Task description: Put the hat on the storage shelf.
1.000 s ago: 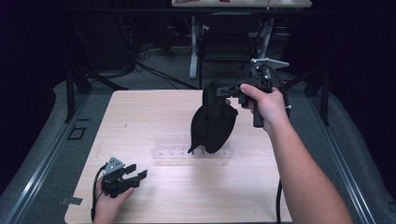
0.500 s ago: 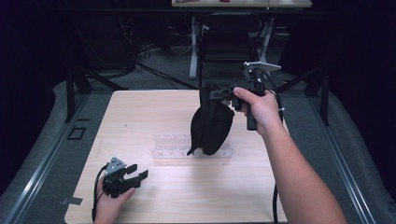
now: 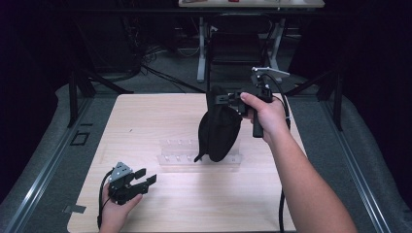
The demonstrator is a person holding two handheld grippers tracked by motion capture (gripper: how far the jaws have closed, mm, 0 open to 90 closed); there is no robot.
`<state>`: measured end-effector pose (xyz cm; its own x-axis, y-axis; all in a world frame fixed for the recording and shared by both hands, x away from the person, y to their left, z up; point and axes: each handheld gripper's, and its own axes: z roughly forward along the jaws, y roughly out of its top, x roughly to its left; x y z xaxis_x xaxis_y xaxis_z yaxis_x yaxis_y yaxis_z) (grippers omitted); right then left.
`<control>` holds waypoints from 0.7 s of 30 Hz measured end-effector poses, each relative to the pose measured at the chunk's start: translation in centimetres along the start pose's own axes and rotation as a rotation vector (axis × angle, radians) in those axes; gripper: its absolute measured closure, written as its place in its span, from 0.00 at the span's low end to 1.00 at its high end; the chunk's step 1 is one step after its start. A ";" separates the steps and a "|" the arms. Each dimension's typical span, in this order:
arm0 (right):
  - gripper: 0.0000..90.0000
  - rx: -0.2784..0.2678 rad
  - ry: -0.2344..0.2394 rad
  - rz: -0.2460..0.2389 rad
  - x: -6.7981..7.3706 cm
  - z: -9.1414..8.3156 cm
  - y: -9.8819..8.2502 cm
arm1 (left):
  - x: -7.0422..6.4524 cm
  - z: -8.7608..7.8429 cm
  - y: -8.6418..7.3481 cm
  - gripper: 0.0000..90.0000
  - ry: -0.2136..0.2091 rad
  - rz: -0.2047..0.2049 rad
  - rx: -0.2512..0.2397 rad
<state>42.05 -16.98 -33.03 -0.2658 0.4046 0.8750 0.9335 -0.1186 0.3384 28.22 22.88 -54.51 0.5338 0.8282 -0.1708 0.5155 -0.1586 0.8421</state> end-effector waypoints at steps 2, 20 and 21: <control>0.98 -0.003 0.002 0.001 0.0 0.0 -0.1 | -0.3 -0.1 0.4 0.52 0.002 0.009 -0.017; 0.98 -0.011 0.040 0.020 -0.3 0.9 -0.2 | -3.3 0.8 3.6 0.61 -0.075 0.082 -0.025; 0.98 -0.010 0.040 0.019 -0.2 0.9 -0.2 | -3.5 1.0 3.8 0.61 -0.080 0.084 -0.029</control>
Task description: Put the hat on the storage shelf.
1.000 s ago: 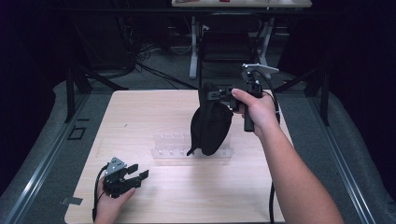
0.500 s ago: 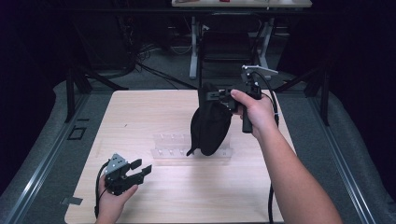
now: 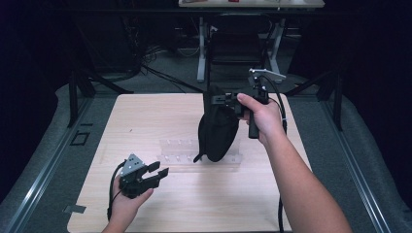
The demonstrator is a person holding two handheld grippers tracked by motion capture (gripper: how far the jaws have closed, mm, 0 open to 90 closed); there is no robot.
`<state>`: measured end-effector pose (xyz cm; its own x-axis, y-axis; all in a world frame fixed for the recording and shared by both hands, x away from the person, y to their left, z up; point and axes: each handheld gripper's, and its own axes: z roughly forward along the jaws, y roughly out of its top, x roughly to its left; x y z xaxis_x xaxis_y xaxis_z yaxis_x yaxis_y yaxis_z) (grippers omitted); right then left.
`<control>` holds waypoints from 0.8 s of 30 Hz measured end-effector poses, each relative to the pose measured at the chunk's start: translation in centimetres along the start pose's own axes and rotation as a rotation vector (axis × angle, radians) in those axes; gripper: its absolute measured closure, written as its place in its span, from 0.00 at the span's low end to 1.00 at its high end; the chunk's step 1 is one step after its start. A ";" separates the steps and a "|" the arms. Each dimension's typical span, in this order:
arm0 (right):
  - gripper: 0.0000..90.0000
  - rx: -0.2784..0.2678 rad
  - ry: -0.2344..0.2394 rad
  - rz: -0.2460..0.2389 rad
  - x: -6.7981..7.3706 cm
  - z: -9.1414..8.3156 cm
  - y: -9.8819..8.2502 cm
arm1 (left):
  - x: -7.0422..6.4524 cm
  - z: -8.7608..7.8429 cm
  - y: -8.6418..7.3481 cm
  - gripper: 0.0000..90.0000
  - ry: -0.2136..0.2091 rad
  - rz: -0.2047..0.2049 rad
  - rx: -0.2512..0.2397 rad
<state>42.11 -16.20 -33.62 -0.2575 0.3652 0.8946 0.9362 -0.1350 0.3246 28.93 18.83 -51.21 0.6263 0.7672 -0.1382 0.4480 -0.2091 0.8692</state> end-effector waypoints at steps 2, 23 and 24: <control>0.98 0.003 -0.002 -0.002 0.1 0.1 0.0 | -0.4 0.3 0.5 0.62 -0.009 0.007 -0.004; 0.97 0.006 0.007 -0.004 0.2 0.6 -0.2 | -4.6 3.2 4.3 0.67 -0.079 0.111 0.001; 0.97 0.006 0.007 -0.004 0.2 0.5 -0.2 | -4.8 3.3 4.4 0.68 -0.084 0.112 -0.003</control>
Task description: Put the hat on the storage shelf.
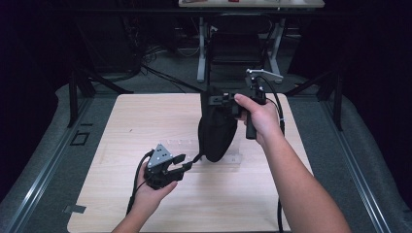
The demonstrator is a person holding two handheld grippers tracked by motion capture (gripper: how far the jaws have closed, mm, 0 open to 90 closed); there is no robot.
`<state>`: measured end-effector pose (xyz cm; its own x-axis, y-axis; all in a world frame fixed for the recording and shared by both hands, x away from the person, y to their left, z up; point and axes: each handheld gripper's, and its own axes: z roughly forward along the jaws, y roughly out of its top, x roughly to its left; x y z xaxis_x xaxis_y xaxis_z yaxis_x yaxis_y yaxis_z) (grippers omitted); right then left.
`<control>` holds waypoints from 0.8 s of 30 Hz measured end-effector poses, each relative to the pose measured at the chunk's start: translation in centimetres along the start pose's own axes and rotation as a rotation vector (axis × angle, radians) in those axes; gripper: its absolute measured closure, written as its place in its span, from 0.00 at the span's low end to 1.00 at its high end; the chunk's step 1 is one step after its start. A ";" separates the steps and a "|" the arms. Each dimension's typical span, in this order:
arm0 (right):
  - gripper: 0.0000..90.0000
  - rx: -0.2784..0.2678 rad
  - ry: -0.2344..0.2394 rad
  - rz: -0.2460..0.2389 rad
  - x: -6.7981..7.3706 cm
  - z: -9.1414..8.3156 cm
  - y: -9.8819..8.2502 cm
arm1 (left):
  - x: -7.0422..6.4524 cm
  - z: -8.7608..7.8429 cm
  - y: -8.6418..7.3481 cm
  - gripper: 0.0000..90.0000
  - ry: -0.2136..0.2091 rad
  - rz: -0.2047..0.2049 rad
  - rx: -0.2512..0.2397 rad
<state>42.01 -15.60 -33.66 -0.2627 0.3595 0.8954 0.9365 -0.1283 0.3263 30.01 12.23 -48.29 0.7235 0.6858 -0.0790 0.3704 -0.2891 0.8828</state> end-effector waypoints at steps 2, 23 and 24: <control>0.97 0.000 -0.001 0.002 0.0 0.0 0.0 | -0.3 0.2 0.3 0.68 -0.004 0.007 0.003; 0.97 -0.002 0.003 0.001 0.0 0.2 -0.2 | -1.2 2.2 0.9 0.80 0.027 0.023 0.023; 0.97 -0.002 0.003 0.001 0.0 0.2 -0.2 | -1.2 2.3 0.9 0.80 0.027 0.025 0.022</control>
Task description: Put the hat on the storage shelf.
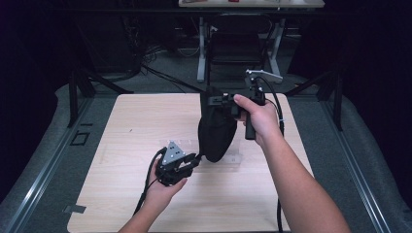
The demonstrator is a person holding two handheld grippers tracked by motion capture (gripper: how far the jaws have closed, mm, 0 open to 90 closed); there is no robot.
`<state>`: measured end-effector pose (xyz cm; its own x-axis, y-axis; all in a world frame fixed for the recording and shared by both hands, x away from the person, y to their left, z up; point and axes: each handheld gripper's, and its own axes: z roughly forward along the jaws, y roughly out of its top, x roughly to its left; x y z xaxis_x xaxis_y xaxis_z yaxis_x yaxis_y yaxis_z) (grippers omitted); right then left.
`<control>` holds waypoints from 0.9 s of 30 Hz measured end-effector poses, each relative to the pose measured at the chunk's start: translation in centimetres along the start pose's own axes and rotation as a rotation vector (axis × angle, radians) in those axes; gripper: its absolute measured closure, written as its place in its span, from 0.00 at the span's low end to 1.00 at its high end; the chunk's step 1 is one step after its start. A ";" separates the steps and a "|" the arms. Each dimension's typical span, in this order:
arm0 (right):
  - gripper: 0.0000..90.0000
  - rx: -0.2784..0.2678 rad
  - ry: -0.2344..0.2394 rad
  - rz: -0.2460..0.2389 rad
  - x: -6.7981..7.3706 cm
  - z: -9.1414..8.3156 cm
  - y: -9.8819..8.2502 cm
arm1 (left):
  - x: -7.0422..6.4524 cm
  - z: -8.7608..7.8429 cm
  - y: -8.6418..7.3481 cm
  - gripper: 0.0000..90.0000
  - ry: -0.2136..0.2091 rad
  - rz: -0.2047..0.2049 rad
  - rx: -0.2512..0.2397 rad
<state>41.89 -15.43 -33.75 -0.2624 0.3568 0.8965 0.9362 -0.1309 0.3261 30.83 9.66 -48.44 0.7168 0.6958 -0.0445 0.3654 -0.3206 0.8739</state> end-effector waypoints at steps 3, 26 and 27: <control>0.97 0.002 0.000 -0.002 0.0 0.0 0.0 | -0.2 0.2 0.1 0.82 0.011 0.010 0.009; 0.92 0.007 0.004 -0.007 0.4 0.0 -0.2 | -0.4 0.1 -0.1 0.89 0.047 0.051 0.018; 0.91 0.011 0.004 -0.014 0.5 -0.1 -0.2 | -0.4 0.1 -0.1 0.89 0.047 0.051 0.018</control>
<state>41.57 -15.29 -33.39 -0.2768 0.3552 0.8929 0.9348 -0.1158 0.3359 30.59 9.36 -48.56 0.7064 0.7075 0.0228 0.3403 -0.3676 0.8655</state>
